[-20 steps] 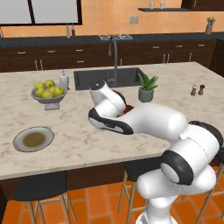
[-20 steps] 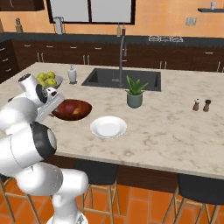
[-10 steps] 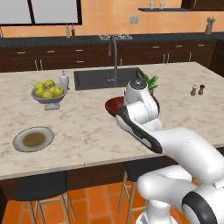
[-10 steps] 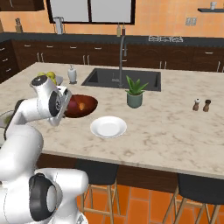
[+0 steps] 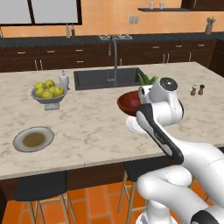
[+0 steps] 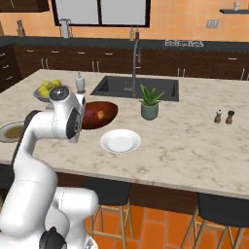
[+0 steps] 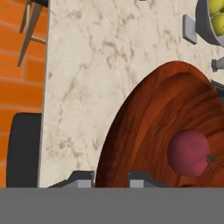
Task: Pick the chicken drumstick and tomato from their plates and place them in the bowl. Then put the bowl in the fridge.
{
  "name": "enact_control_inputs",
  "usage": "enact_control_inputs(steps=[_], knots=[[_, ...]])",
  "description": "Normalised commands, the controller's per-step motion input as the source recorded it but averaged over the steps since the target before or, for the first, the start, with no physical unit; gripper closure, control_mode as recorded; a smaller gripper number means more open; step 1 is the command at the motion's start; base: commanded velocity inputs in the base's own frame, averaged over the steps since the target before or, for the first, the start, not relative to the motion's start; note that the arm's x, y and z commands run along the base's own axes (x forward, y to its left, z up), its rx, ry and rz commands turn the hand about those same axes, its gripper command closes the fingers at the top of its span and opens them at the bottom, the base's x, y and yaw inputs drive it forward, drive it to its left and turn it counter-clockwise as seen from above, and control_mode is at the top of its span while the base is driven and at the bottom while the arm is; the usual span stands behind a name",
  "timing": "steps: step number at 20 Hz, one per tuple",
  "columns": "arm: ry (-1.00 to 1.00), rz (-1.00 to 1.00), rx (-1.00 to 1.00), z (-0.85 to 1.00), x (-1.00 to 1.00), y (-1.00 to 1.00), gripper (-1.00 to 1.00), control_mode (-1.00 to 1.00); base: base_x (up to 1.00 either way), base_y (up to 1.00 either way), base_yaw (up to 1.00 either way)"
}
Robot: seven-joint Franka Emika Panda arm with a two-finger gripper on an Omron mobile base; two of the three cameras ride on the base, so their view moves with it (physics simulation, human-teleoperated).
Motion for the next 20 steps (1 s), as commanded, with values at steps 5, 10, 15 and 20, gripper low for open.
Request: enact_control_inputs(steps=[5, 10, 15, 20], knots=[[0.0, 0.02, 0.01, 0.19, -0.4, -0.2, 1.0, -1.0, 0.0, 0.0, 0.0], [-0.03, 0.09, 0.12, 0.03, -0.64, -0.21, 1.0, -1.0, 0.0, 0.0, 0.0], [-0.11, 0.0, 0.04, 0.0, -0.13, 0.0, 1.0, -1.0, 0.0, 0.0, 0.0], [0.0, 0.0, 0.0, 0.28, -0.08, 0.0, 1.0, -1.0, 0.0, 0.0, 0.0]])
